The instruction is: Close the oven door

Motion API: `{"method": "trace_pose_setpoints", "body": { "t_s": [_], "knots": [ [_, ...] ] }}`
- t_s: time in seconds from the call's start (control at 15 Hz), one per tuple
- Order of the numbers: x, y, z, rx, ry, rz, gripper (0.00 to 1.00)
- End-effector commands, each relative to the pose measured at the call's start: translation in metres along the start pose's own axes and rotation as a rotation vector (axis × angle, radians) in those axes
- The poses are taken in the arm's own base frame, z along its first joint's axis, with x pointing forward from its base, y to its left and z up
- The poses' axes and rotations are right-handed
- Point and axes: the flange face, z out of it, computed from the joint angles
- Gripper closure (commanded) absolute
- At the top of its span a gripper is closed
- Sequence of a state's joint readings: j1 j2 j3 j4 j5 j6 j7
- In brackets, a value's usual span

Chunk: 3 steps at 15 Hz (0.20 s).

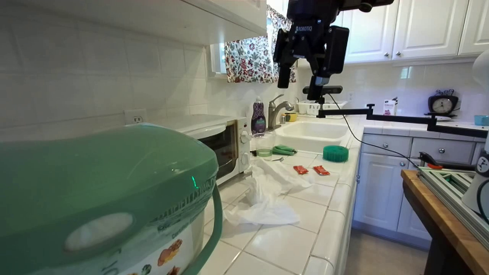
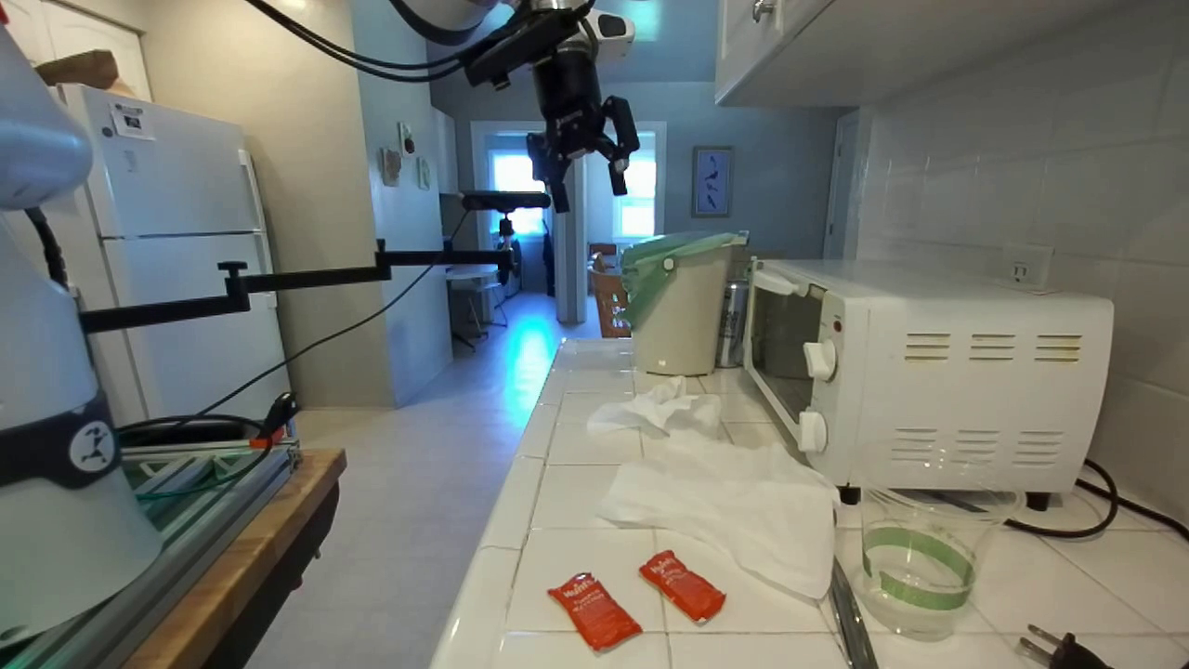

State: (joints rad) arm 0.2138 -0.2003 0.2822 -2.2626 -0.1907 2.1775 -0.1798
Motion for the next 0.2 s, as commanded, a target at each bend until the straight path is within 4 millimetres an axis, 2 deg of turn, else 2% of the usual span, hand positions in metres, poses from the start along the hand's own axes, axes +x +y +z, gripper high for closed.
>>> {"method": "trace_pose_setpoints", "body": {
  "t_s": [0.0, 0.13],
  "knots": [
    [0.0003, 0.0, -0.0005, 0.0, -0.001, 0.0, 0.0],
    [0.0002, 0.0, -0.0007, 0.0, -0.001, 0.001, 0.0]
  ]
}}
